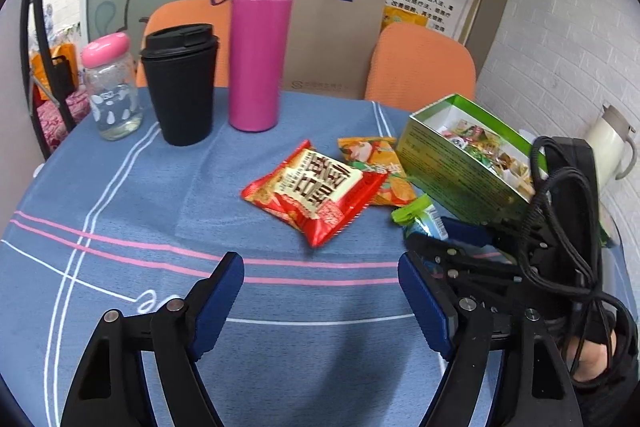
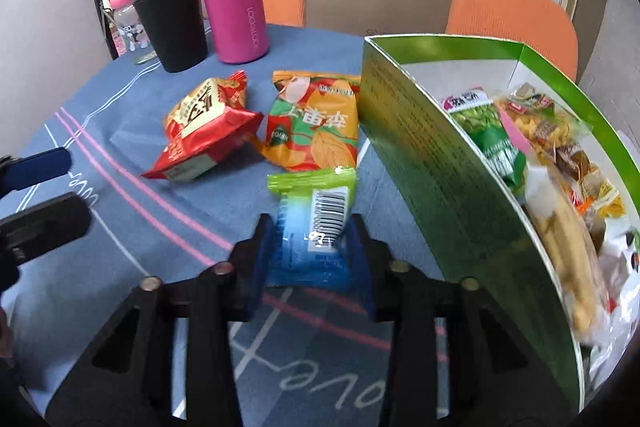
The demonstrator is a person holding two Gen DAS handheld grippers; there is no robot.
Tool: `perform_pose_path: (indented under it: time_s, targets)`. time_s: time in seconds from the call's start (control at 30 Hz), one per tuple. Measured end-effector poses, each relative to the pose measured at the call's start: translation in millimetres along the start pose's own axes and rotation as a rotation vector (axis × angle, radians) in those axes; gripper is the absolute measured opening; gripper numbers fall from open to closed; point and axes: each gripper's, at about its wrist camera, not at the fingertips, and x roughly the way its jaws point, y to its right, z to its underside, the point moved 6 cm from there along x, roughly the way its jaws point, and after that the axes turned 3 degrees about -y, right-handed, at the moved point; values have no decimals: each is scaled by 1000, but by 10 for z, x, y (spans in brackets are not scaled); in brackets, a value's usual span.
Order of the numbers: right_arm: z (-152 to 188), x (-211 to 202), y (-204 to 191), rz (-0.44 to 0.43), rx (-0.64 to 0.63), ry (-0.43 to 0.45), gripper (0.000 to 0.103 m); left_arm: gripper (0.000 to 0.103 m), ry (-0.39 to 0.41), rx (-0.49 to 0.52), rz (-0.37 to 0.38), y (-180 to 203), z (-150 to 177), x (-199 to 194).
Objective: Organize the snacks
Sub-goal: 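Lift the blue bar with the right tool while the left grasps the orange chip bag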
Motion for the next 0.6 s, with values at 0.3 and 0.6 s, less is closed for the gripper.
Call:
perform_pose_path:
  time_s: [0.3,0.6]
  targets:
    - [228,-373,190,-47,62,74,32,68,-57,-27,41,444,-216,565]
    - [295,-304,370,-149,158,37,31,76,-43,-40,-81,587,-590,1002]
